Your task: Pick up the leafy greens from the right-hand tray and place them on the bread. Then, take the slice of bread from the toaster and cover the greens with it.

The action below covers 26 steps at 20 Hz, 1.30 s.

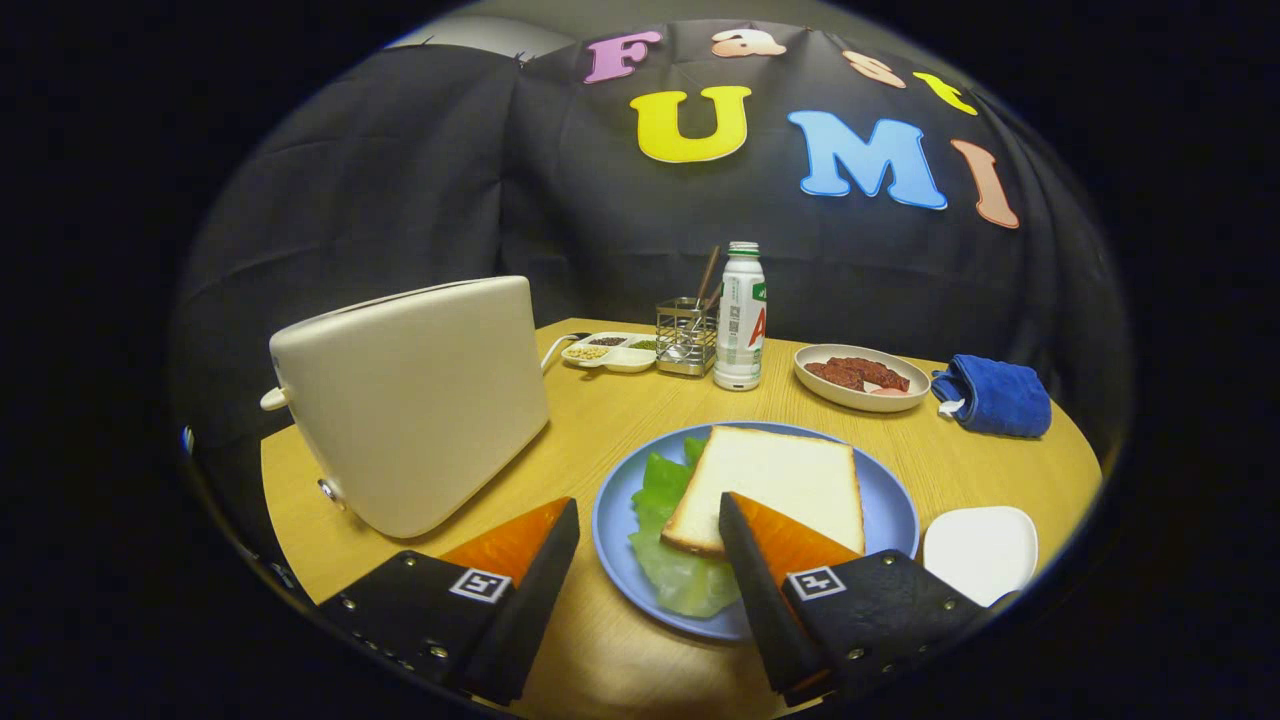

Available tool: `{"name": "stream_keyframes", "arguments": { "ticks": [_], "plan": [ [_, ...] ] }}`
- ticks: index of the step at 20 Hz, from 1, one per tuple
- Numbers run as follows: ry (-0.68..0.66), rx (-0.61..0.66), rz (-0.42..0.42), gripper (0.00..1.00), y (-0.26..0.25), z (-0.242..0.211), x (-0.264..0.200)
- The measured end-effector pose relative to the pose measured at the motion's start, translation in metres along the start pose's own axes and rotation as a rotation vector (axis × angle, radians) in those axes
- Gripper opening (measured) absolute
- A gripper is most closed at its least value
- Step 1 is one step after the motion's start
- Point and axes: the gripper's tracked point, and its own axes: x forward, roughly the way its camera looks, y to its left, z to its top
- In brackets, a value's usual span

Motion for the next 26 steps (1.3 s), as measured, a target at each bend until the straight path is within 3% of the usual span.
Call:
{"name": "stream_keyframes", "arguments": {
  "ticks": [2,20,26],
  "plan": [
    [-0.003,-0.004,-0.008,0.94,-0.002,0.0,-0.001],
    [-0.017,-0.008,-0.007,0.95,-0.001,0.001,-0.002],
    [-0.178,-0.01,-0.029,0.95,-0.006,0.02,-0.018]
  ]
}}
